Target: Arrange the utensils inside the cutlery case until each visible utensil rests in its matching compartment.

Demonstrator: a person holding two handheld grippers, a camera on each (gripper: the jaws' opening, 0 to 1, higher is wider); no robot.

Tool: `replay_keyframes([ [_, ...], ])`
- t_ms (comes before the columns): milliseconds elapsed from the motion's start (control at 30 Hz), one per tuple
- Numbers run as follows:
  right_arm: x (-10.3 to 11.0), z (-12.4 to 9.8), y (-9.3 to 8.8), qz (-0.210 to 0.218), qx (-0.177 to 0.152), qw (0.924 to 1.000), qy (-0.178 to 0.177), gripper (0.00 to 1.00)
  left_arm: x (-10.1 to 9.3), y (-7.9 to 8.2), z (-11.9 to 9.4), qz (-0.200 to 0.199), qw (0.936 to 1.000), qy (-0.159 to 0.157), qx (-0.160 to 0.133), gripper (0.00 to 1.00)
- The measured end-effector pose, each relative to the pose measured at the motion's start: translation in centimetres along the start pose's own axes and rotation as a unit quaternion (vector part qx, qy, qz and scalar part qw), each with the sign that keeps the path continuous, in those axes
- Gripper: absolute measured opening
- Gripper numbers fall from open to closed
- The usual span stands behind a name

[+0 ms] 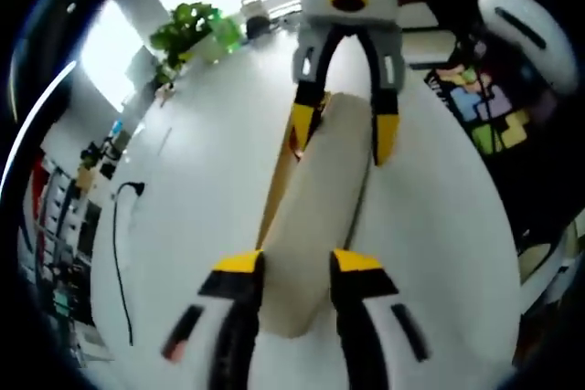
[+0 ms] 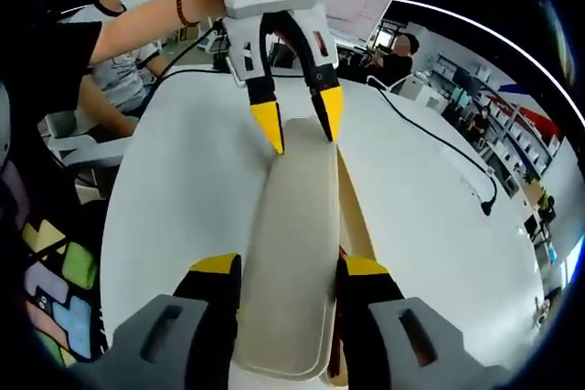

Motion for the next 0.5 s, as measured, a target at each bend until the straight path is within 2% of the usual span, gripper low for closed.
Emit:
replay_keyframes([
  [67, -0.1, 0.0, 0.0, -0.003, 0.0, 1.0, 0.002, 0.43, -0.7, 0.1, 0.0, 0.033, 0.9993, -0.004, 0.015, 0.51],
  [167, -0.3, 0.0, -0.1, -0.012, 0.001, 0.9999, 0.002, 0.42, -0.6, -0.7, 0.7, 0.098, 0.9917, 0.026, 0.08, 0.59],
  [200, -0.3, 0.0, -0.1, -0.014, 0.001, 0.9999, 0.002, 0.42, -0.6, -0.8, 1.0, 0.101, 0.9905, 0.025, 0.09, 0.59],
  [233, -0.3, 0.0, -0.1, -0.015, 0.0, 0.9999, 0.002, 0.42, -0.7, -0.8, 1.3, 0.097, 0.9913, 0.021, 0.087, 0.58],
  [267, -0.3, 0.0, -0.1, -0.015, 0.0, 0.9999, 0.002, 0.42, -0.7, -0.2, 1.4, 0.093, 0.993, 0.016, 0.071, 0.56],
  [333, -0.3, 0.0, -0.1, -0.016, -0.002, 0.9999, 0.003, 0.42, -0.5, 0.0, 1.4, 0.077, 0.9946, 0.008, 0.07, 0.56],
  [433, -0.4, 0.0, -0.2, -0.018, -0.005, 0.9998, 0.005, 0.42, -0.2, -0.5, 1.7, 0.066, 0.994, 0.001, 0.087, 0.44],
  [500, -0.4, 0.0, -0.2, -0.015, -0.005, 0.9998, 0.012, 0.42, 0.1, -0.8, 1.8, 0.066, 0.9934, -0.003, 0.094, 0.43],
])
Point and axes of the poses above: the point that each gripper's makers call its tool centre point, and the gripper's own axes: z roughly forward along the fingers, x roughly to its left, y roughly out of its top, the point moved 2 cm from there along -z, roughly backward along the fingers, and after that the axes turned 3 degrees about x, right-handed, at the moved point
